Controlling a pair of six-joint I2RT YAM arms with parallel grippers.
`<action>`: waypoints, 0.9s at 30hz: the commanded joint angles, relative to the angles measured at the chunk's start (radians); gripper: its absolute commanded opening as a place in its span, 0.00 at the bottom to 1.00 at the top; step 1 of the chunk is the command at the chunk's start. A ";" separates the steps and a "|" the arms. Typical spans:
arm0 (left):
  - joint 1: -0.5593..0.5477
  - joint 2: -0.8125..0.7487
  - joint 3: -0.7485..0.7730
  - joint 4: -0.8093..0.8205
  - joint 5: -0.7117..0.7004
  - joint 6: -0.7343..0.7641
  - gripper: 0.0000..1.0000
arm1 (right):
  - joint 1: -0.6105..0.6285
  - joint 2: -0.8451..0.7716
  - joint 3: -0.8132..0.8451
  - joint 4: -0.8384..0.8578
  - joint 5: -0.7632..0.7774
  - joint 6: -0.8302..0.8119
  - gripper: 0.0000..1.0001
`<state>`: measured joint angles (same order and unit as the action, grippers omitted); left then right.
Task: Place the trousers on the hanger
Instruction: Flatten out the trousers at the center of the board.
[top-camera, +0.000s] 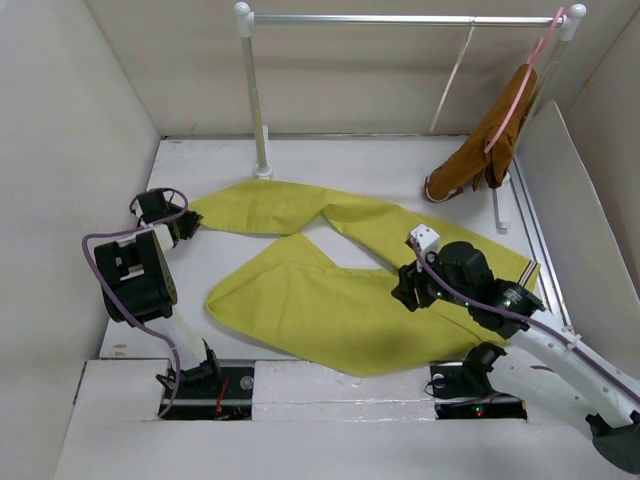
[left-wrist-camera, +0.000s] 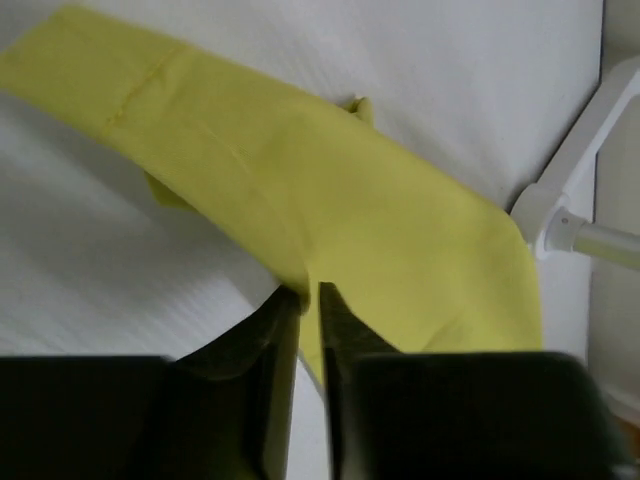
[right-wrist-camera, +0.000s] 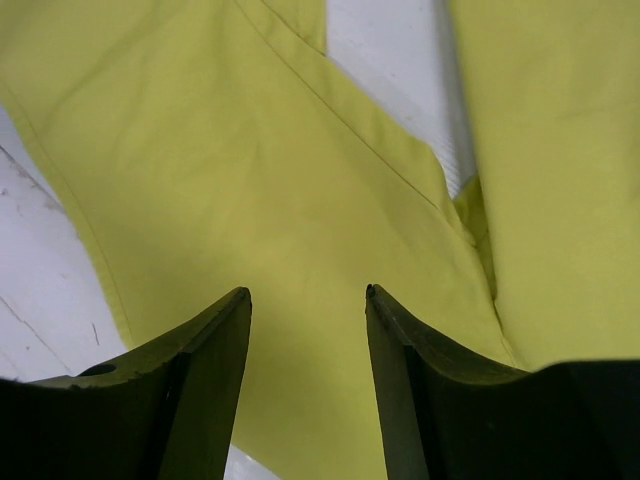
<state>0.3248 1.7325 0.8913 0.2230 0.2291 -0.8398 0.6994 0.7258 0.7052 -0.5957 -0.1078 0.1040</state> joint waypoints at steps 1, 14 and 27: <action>0.003 0.007 0.104 0.085 0.022 0.001 0.05 | 0.064 0.044 0.028 0.126 0.040 0.054 0.55; -0.092 -0.329 0.309 0.013 0.196 0.059 0.00 | 0.106 0.213 0.129 0.165 0.062 -0.015 0.55; 0.174 -0.361 -0.370 0.213 0.167 -0.052 0.00 | 0.086 0.224 0.123 0.102 0.010 -0.076 0.56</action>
<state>0.4610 1.3605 0.5285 0.3588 0.3908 -0.8673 0.7925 0.9745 0.7925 -0.4896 -0.0769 0.0570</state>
